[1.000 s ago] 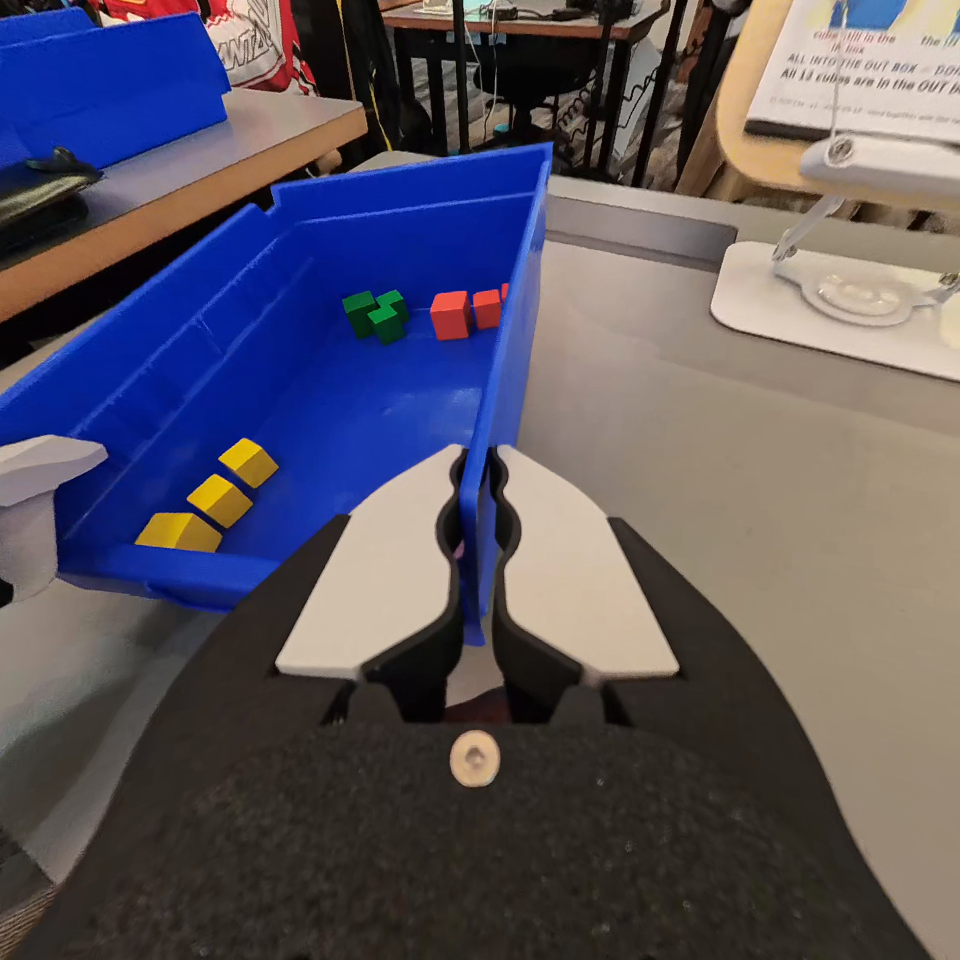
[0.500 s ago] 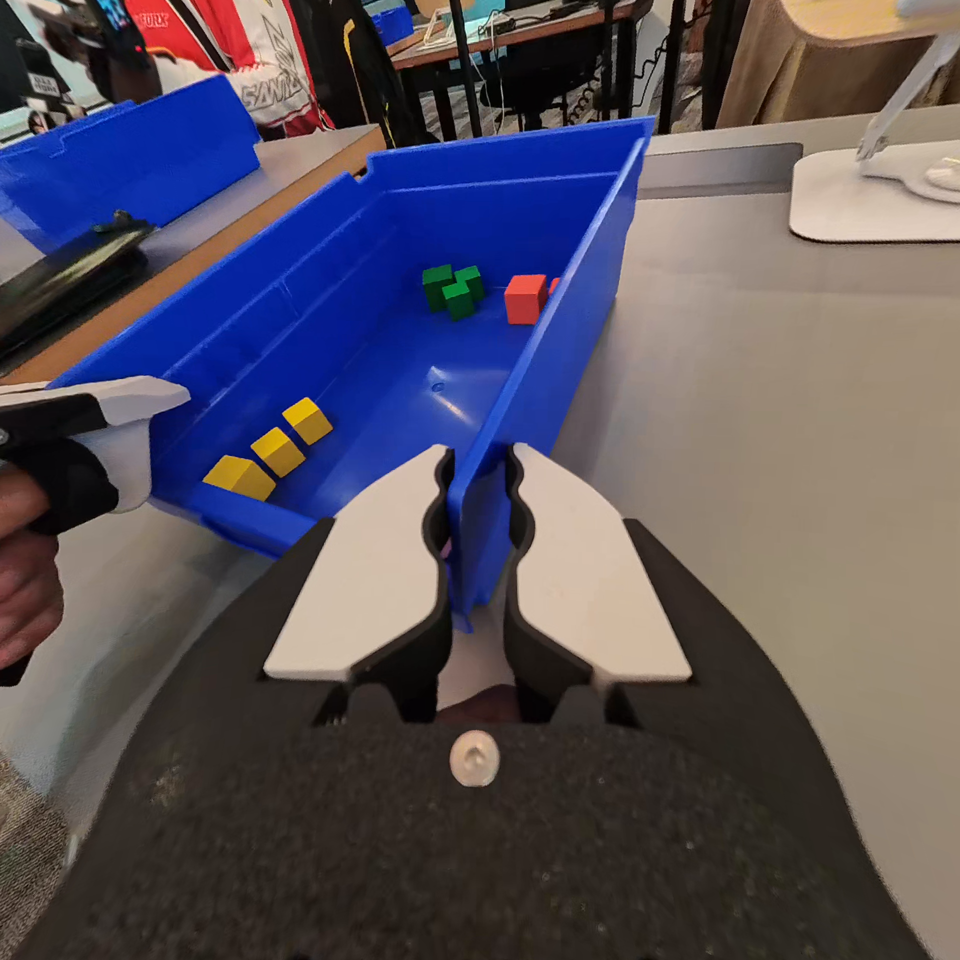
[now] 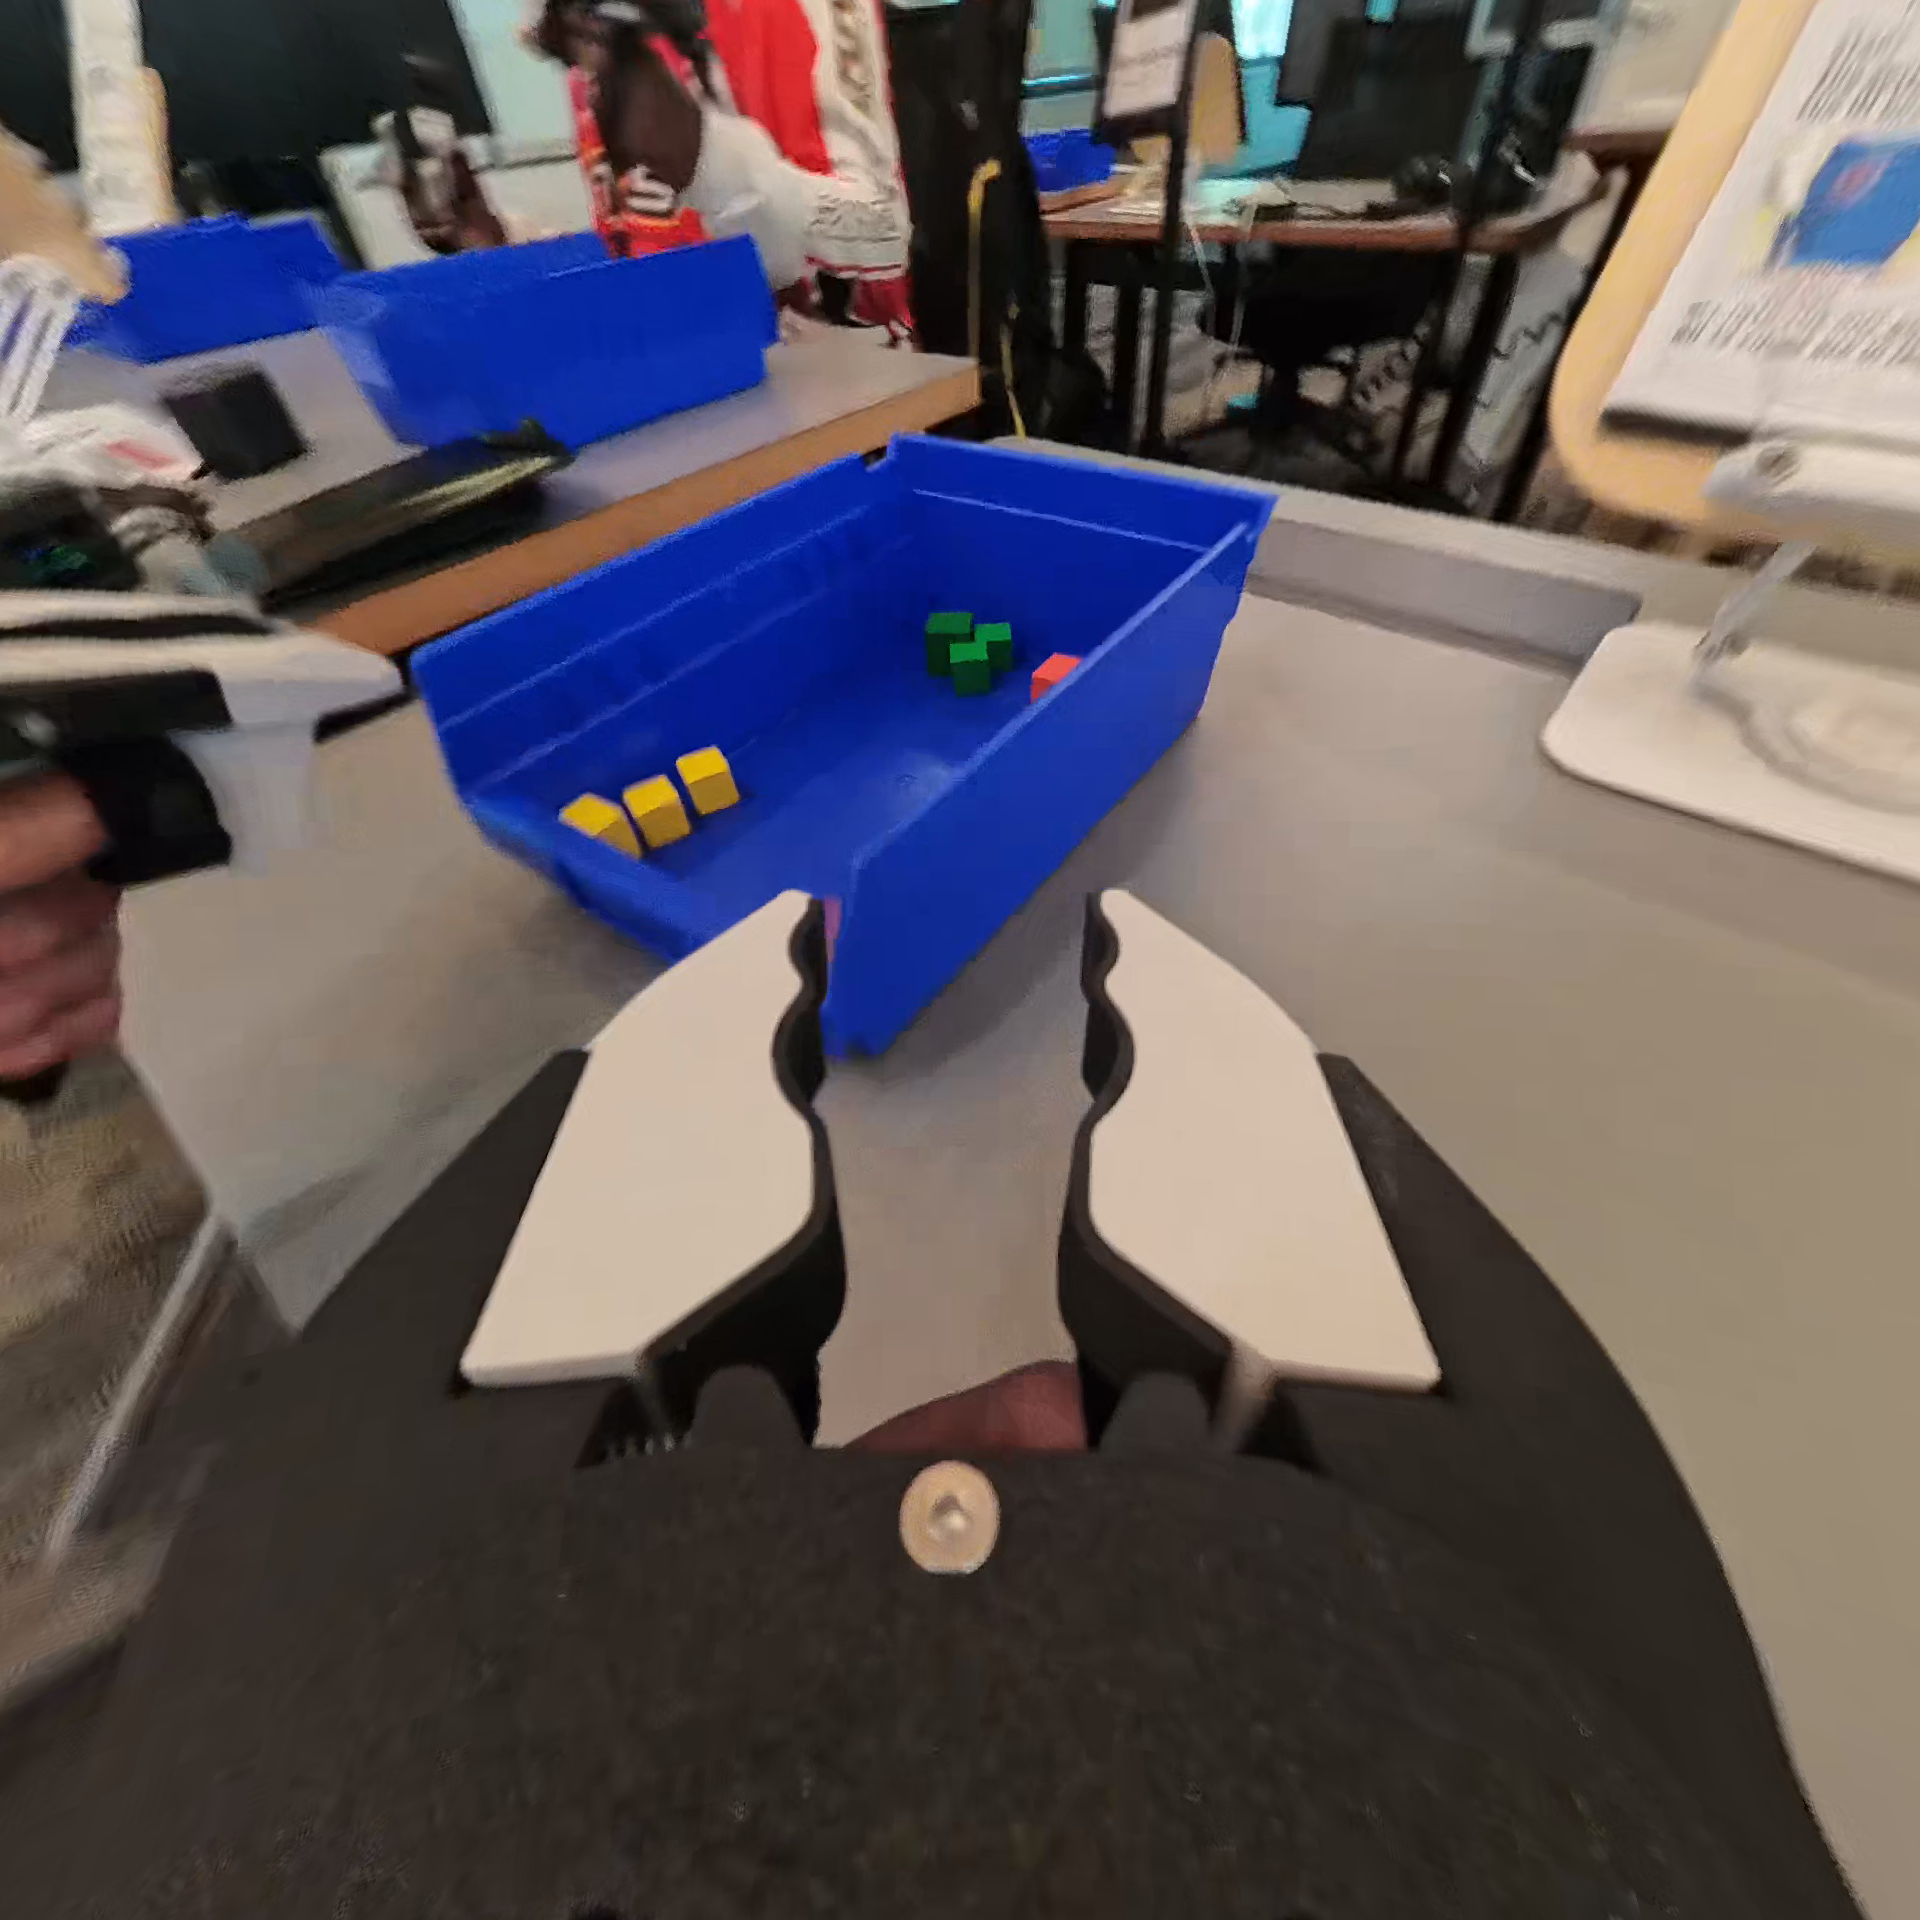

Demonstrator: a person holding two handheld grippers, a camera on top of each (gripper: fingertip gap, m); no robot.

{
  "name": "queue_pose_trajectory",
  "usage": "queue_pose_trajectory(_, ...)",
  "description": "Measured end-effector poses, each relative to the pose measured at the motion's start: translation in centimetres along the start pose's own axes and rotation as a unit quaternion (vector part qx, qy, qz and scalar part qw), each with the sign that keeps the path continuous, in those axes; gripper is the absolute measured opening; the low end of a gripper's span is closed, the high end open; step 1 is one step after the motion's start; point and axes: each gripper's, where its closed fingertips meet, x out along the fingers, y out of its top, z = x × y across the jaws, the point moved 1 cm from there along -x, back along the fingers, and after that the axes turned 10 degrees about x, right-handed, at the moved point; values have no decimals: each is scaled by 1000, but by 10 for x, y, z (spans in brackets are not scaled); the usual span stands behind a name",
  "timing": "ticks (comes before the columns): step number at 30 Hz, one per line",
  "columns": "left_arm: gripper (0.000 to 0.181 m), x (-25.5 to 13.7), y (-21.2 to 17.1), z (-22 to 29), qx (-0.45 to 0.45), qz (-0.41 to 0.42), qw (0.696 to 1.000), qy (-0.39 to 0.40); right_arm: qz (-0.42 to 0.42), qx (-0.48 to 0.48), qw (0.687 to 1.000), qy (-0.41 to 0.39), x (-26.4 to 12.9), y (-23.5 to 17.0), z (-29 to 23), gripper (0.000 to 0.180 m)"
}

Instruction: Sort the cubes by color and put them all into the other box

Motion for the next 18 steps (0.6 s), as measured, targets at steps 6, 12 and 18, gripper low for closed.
queue_pose_trajectory(6, 56, -71, -6, 144, -57, 65, 976, -200, -11, -56, 998, -19, -122, -16, 94, 54)
queue_pose_trajectory(12, 59, -69, -24, 204, 2, 52, 977, -208, 32, -15, 997, -74, -204, -61, 171, 57)
queue_pose_trajectory(18, 57, -48, -34, 210, 34, 30, 980, -192, 18, -45, 984, -171, -230, -67, 228, 56)
